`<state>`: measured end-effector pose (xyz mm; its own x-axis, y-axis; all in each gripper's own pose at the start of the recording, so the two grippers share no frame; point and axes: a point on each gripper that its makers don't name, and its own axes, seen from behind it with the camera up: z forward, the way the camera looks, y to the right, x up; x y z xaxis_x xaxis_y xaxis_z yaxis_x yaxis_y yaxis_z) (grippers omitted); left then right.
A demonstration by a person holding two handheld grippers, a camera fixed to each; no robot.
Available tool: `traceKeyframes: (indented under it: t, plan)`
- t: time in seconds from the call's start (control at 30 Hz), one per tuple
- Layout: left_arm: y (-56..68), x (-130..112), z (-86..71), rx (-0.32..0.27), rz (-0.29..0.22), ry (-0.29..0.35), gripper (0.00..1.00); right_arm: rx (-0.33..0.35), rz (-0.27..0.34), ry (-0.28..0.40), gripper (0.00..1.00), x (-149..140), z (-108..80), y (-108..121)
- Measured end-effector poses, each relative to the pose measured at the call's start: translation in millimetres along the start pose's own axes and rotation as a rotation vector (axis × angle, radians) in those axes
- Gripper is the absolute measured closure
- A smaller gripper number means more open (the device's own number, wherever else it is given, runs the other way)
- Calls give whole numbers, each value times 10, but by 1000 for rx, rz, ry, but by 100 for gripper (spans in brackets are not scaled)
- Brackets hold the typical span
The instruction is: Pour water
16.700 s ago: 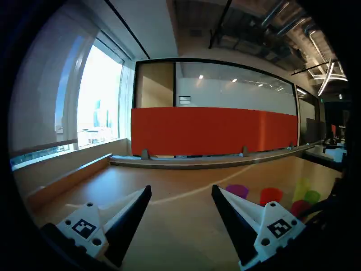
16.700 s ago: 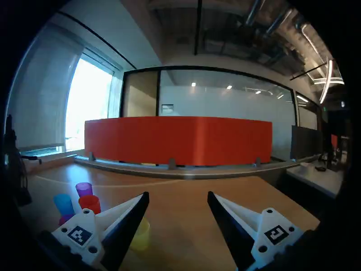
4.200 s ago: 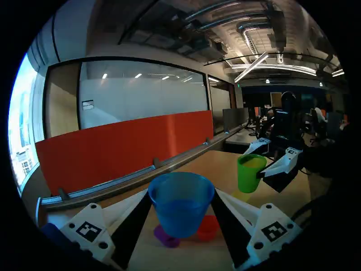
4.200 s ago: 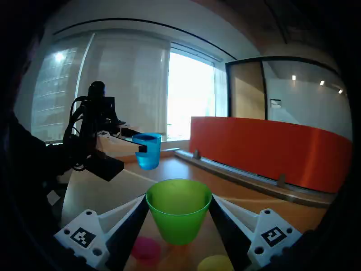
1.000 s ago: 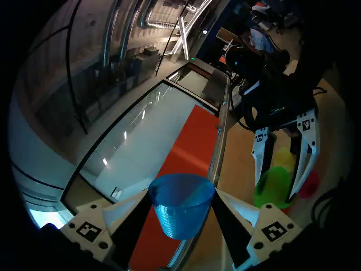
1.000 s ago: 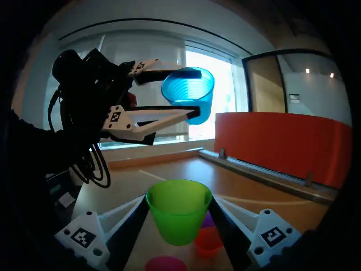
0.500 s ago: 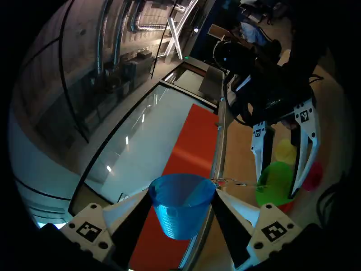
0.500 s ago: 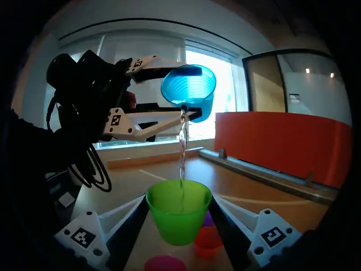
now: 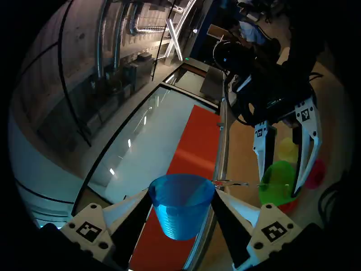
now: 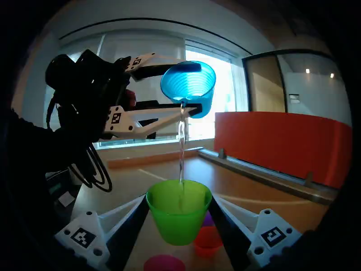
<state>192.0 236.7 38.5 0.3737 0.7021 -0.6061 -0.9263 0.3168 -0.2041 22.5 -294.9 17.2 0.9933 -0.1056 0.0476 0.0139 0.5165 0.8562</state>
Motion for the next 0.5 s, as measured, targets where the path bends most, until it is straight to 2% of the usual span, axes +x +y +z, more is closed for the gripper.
traceKeyframes:
  t: [0.5]
  plan:
    - [-82, 54, -41, 17, 41, 9, 13, 4, -6, 5, 9, 36, -5, -7]
